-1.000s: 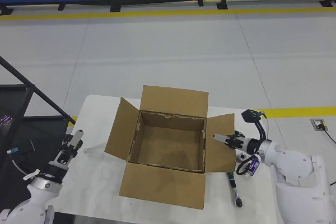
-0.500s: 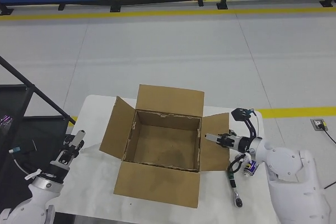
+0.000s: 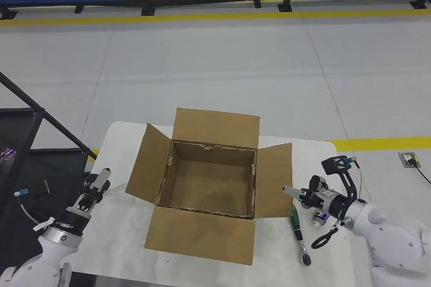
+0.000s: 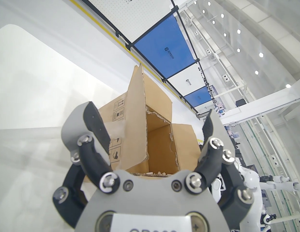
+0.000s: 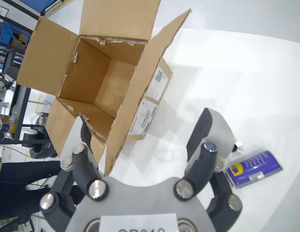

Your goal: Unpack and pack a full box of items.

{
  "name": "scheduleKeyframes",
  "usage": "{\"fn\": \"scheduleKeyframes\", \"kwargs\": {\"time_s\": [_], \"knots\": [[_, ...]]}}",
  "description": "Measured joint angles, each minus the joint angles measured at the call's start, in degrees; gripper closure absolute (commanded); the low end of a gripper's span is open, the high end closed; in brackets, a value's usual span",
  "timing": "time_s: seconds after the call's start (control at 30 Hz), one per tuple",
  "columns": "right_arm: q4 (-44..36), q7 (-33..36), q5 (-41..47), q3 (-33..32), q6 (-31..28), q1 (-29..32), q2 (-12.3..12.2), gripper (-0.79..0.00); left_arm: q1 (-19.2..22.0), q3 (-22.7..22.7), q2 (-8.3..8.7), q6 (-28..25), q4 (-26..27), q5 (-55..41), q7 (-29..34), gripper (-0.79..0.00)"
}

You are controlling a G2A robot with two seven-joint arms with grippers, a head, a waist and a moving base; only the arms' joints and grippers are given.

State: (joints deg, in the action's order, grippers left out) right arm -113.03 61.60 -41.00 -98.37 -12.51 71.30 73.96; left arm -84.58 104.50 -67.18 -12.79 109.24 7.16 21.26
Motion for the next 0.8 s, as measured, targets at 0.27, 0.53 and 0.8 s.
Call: {"fn": "scheduleKeyframes", "kwargs": {"time_s": [0.27, 0.53, 0.8], "knots": [[-7.17, -4.83, -6.21, -3.5, -1.15, 13.98, -0.71, -0.785, 1.33, -0.97, 0.2, 0.04, -0.73, 0.13, 1.3, -0.785], [-5.77, -3.86, -16.75, 0.64, -0.05, 17.97, -1.31, -0.785, 2.67, -2.09, 0.4, 0.05, -1.95, 0.41, 2.28, -0.785], [1.39, 3.15, -31.15, 12.11, 10.15, 10.15, -1.01, -0.733, 3.45, -2.71, 0.56, 0.23, -2.46, 0.31, 2.45, -0.785]]}}
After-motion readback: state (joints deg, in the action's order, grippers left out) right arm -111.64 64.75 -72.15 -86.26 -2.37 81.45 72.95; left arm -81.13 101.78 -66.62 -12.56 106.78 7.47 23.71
